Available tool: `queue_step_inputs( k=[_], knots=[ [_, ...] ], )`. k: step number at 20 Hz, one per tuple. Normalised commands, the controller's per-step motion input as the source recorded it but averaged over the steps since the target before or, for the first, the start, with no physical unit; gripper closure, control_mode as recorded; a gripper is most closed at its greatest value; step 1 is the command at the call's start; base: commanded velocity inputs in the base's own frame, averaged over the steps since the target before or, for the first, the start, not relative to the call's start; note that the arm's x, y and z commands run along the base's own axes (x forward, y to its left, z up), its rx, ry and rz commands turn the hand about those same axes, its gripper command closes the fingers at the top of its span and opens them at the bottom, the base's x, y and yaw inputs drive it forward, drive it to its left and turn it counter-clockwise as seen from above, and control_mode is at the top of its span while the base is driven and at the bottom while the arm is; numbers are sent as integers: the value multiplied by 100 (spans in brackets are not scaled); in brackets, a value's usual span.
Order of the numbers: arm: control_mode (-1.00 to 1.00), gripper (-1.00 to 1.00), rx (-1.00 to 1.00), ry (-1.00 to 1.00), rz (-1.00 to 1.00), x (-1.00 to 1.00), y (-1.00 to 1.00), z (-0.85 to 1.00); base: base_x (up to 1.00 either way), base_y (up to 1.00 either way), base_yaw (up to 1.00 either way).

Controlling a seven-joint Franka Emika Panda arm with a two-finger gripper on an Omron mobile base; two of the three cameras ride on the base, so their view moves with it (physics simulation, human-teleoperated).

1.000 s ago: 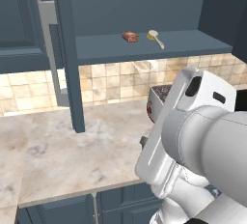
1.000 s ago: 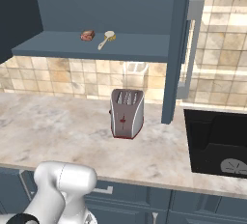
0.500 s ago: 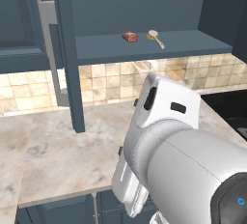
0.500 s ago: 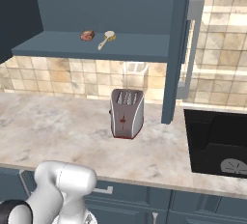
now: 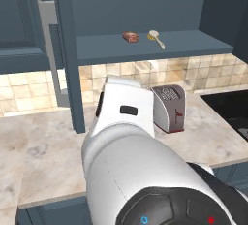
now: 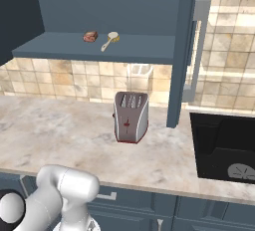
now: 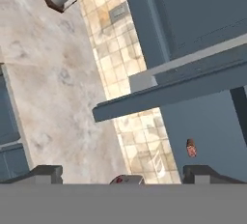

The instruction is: Pick up the dish brush and bar soap from the sink, and place them back in the cabinet, and close the cabinet doors.

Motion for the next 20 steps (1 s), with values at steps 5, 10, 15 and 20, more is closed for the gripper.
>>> queue_step_inputs(
  k=[5,10,15,20],
  knots=[
    [-100,-100,-9,-6,0,21,24,0,0,0,0],
    [-100,-100,-8,-9,1,28,22,0,0,0,0],
    [-100,-100,-9,-6,2,33,25,0,0,0,0],
    [-100,-100,-7,-3,1,39,16,-5,0,0,0]
  ],
)
